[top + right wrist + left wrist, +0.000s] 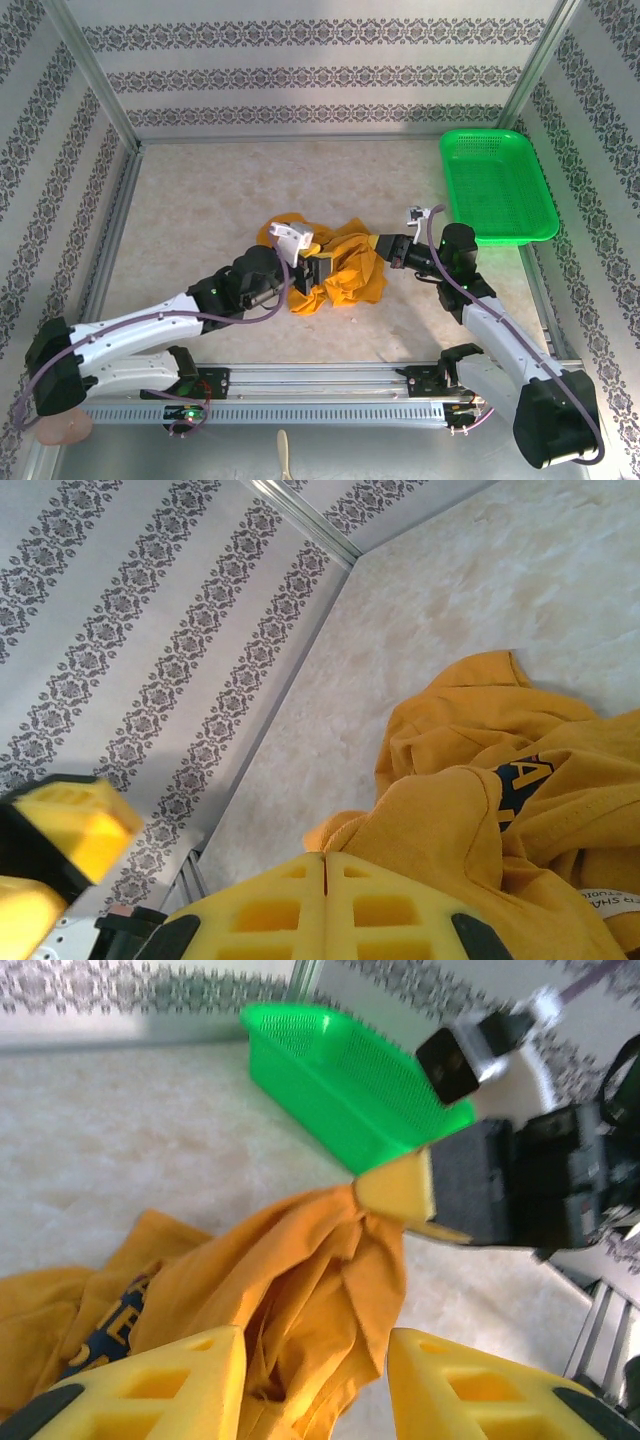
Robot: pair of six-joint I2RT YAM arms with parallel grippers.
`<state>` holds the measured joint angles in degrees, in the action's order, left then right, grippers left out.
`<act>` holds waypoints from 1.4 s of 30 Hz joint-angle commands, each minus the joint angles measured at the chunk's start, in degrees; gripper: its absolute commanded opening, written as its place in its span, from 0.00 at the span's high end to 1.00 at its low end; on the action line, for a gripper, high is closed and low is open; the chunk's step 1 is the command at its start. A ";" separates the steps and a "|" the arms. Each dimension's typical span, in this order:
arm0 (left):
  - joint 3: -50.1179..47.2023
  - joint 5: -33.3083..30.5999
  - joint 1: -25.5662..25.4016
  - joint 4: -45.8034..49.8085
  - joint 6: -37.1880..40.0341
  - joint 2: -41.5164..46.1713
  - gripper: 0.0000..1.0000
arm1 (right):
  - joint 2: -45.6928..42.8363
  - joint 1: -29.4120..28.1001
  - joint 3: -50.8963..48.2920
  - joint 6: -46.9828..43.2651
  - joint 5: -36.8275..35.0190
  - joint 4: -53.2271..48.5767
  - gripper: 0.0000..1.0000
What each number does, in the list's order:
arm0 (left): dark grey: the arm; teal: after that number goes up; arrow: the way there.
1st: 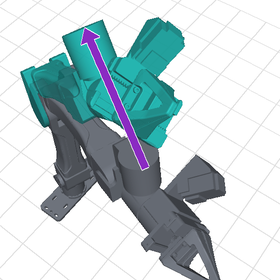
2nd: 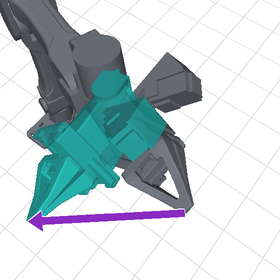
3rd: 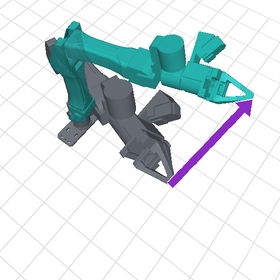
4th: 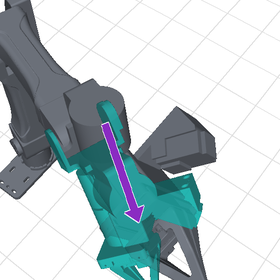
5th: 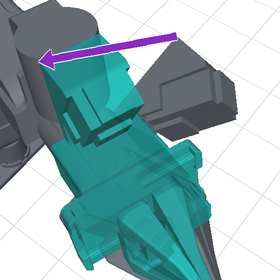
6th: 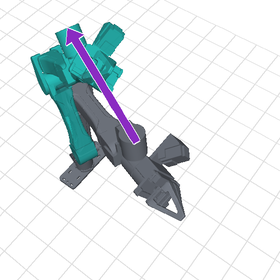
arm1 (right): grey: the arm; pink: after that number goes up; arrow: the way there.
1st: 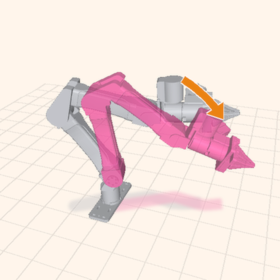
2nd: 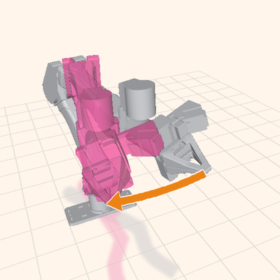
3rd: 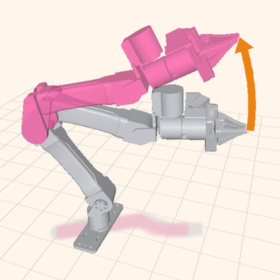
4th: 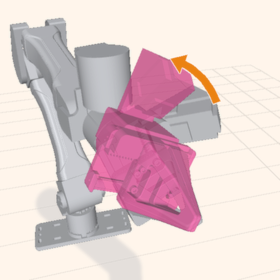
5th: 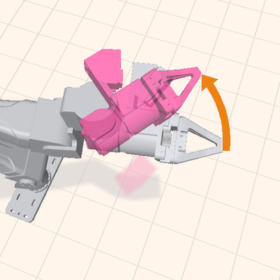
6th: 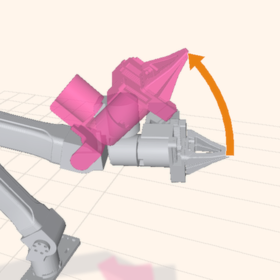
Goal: Fold the inside-out t-shirt
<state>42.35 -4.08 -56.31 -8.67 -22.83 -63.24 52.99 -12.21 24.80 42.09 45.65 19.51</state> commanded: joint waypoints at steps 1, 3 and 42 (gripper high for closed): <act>2.72 -0.25 -1.75 4.78 0.06 -3.64 0.53 | -1.13 0.34 1.53 -0.24 0.10 0.02 1.00; 3.45 -1.81 -3.02 5.82 0.95 -6.05 0.51 | -1.43 0.34 1.43 -0.21 0.14 -0.11 1.00; 2.31 -4.08 -3.89 4.22 4.64 2.98 1.00 | 0.47 0.47 -1.36 -3.61 -7.43 -4.31 1.00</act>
<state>45.78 -9.82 -60.29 -2.17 -19.70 -60.25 53.78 -12.14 23.38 40.27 40.88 16.27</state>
